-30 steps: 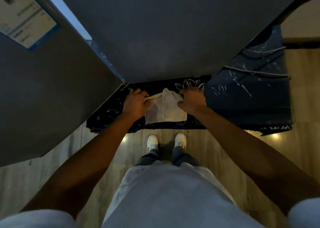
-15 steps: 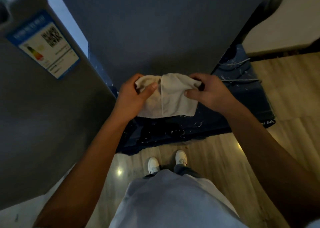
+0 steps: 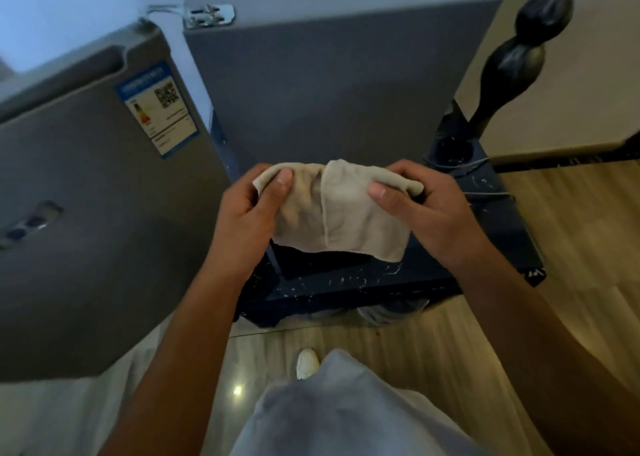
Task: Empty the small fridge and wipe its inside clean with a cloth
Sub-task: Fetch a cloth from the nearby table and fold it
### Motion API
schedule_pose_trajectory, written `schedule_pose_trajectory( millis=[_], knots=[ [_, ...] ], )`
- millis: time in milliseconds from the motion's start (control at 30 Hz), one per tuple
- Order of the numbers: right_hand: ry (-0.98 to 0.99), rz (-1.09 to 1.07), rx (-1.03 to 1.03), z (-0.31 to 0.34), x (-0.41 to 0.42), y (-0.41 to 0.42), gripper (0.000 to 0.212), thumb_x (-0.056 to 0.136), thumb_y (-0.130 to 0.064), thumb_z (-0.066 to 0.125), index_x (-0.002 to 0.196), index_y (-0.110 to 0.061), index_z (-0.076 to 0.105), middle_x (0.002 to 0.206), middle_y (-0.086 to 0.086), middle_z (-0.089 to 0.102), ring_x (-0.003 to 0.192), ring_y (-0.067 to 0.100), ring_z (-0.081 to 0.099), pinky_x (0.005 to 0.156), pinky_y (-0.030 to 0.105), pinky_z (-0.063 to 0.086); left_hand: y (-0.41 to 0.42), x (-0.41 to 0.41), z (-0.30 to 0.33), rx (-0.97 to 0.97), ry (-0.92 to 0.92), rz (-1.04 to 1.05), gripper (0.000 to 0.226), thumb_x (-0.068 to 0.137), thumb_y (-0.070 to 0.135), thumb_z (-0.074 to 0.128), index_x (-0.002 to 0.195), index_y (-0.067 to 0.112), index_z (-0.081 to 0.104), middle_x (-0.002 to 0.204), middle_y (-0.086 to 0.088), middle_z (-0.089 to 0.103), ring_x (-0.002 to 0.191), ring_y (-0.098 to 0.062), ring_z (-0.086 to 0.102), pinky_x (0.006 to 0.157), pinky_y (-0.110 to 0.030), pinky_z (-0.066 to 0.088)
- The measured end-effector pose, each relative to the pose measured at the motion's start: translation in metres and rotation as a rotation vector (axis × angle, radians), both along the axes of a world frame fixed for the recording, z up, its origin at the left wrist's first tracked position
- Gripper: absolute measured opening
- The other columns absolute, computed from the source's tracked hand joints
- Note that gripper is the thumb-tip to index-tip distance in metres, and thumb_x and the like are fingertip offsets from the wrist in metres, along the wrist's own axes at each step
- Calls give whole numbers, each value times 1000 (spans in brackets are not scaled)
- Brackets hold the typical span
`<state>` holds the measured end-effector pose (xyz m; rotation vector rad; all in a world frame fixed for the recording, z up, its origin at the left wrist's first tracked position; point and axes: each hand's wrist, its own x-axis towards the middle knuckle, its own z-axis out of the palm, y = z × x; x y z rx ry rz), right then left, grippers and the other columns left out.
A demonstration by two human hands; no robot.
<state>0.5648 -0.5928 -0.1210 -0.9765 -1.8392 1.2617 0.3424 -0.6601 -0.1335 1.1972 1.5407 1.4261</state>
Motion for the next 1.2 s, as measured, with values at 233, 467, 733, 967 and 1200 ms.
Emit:
schedule_pose_trajectory(
  millis=[233,467,733,967,1200],
  knots=[
    [66,214,-53,-6,20,-42,20,97,-23,59,96,-3,62,85,13,59,79,10,55,70,21,45,-72,35,-11,-44,96,228,16,102,27,55,103,18,69,92,10,68,85,4,62,74,-8,48],
    [63,399,-60,-23,11,-72,16,99,-16,60,111,-20,69,100,-12,72,96,4,65,81,19,51,-162,54,-18,-73,71,432,14,102,25,53,99,28,67,84,24,67,82,7,60,70,-10,48],
    [123,634,-111,-24,-36,-111,21,97,-16,59,114,-16,71,108,-4,74,104,9,67,88,21,51,-236,45,-14,-5,79,697,19,102,20,55,91,29,67,77,20,66,74,5,59,65,-9,45],
    [134,795,-226,-23,-93,-166,26,90,-15,62,114,-18,70,100,-12,77,97,4,71,79,18,54,-313,14,-20,18,33,826,24,101,28,52,81,32,65,70,18,63,67,2,56,61,-12,45],
    [135,856,-332,-29,-157,-239,25,89,-25,63,109,-16,73,102,-2,77,100,14,71,83,29,56,-402,-32,-21,21,52,948,24,100,26,56,84,38,71,75,20,68,73,5,60,67,-11,48]
  ],
)
